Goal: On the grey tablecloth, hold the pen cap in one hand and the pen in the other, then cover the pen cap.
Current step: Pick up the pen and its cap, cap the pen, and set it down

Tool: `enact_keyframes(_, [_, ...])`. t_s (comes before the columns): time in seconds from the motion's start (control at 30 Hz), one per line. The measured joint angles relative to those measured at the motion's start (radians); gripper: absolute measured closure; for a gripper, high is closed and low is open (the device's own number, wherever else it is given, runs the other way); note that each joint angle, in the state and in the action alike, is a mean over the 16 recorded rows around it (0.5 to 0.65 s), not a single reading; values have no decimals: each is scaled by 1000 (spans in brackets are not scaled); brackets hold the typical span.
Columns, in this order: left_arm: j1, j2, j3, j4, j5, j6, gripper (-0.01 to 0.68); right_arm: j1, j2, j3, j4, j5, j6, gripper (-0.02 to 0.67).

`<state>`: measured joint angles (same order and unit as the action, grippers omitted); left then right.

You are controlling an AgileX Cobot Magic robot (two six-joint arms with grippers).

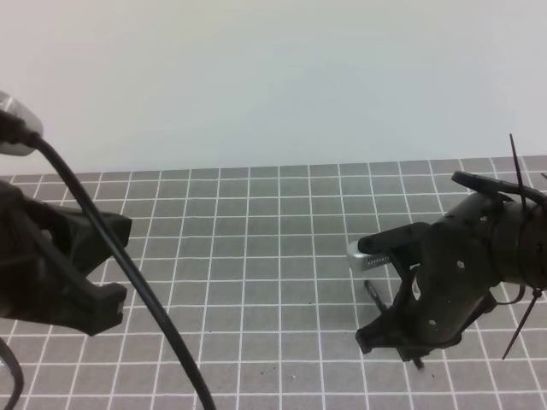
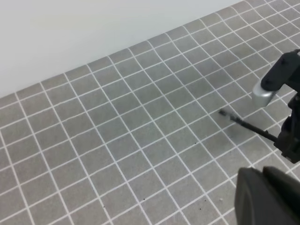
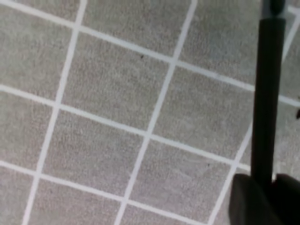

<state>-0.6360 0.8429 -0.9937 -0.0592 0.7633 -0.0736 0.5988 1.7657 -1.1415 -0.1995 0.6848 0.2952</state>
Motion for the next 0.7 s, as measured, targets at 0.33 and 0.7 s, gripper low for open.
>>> enact_keyframes(0.33, [0,0,12,24,-20,-4,675,0,-60,-1,-72,-3,10,462])
enact_keyframes(0.7, [0,-44,226,117,-272,-124,675,0,-423,112,-283,-114,49,632])
